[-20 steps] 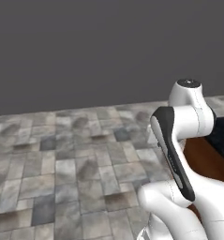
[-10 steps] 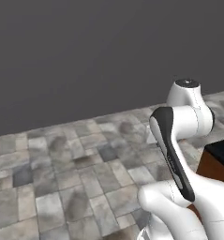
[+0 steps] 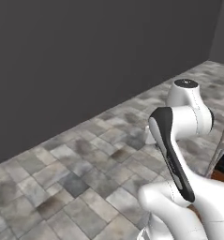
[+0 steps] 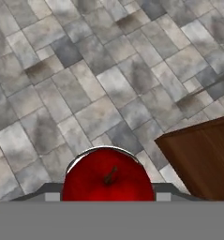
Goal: Pick up each apple from the fridge and place one apple on each plate on the dining counter.
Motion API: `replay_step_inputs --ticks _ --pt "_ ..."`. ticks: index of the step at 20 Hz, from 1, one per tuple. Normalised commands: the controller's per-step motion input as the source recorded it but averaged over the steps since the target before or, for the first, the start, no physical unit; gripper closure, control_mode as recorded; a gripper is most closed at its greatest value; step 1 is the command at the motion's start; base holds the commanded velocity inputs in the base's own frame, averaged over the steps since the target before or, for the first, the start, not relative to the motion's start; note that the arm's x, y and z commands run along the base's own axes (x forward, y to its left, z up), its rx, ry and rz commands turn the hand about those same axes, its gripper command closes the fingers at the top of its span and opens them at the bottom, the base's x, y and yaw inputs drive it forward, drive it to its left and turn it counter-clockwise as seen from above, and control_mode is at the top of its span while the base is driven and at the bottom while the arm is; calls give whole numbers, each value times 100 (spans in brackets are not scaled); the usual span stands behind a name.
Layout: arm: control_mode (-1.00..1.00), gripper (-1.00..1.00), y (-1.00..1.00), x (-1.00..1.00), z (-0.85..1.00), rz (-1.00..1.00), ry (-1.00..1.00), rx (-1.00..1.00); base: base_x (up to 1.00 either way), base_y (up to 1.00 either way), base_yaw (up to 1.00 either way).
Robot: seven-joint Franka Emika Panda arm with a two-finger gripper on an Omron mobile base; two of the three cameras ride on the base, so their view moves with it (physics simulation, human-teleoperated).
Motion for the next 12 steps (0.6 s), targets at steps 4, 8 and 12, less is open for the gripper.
replay_step_inputs --ticks 4,8,12 --pt "100 100 0 0 0 0 0 0 85 69 -68" --pt "100 100 0 0 0 0 0 0 85 69 -68" --pt "100 100 0 0 0 0 0 0 87 68 -67"
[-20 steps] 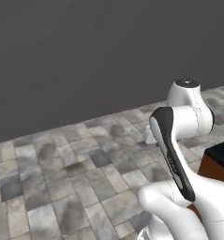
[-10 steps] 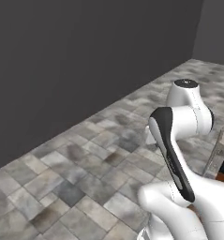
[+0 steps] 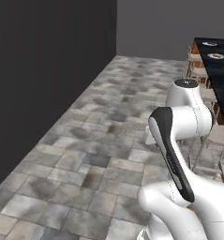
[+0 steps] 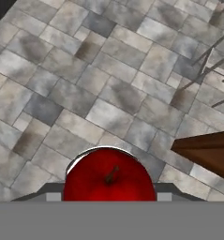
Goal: Pick up each apple from the fridge and place one apple on each plate on the dining counter.
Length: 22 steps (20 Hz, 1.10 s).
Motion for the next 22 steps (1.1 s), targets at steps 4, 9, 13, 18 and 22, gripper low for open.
replay_step_inputs --ticks 4,9,13,18,22 --pt "100 100 0 0 0 0 0 0 90 66 -65" --pt "100 100 0 0 0 0 0 0 94 63 -61" --pt "100 100 0 0 0 0 0 0 100 37 -43" --pt "100 100 0 0 0 0 0 0 100 25 -37" --pt "100 100 0 0 0 0 0 0 92 22 -32"
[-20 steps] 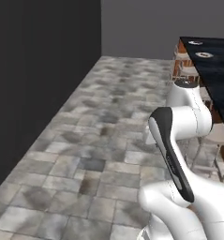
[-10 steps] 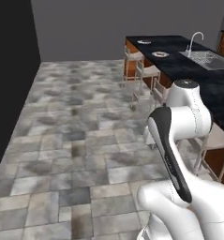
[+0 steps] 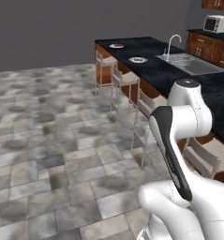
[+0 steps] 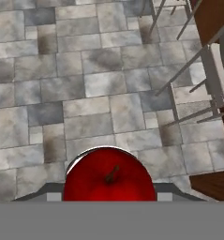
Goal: Pick up each apple from the fridge and place one apple on each plate on the dining counter.
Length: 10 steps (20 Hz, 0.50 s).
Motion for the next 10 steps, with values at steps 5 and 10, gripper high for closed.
replay_step_inputs --ticks 5,10 --pt "100 100 0 0 0 0 0 0 100 57 -44" --pt "100 100 0 0 0 0 0 0 100 95 -54"
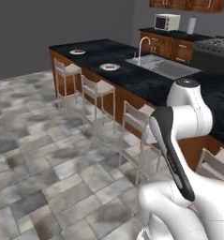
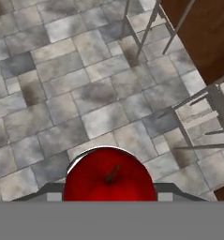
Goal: Pick up each apple from the fridge and place one apple on each plate on the dining counter.
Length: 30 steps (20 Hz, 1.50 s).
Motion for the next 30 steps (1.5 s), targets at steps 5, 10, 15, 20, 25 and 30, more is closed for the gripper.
replay_step_inputs --ticks 5,10,15,20,25,30 --pt "100 100 0 0 0 0 0 0 100 96 -55" --pt "100 100 0 0 0 0 0 0 98 83 -61" --pt "100 100 0 0 0 0 0 0 80 84 -62" --pt "100 100 0 0 0 0 0 0 39 99 -54" --pt "100 100 0 0 0 0 0 0 17 100 -47" --pt "100 100 0 0 0 0 0 0 3 100 -39"
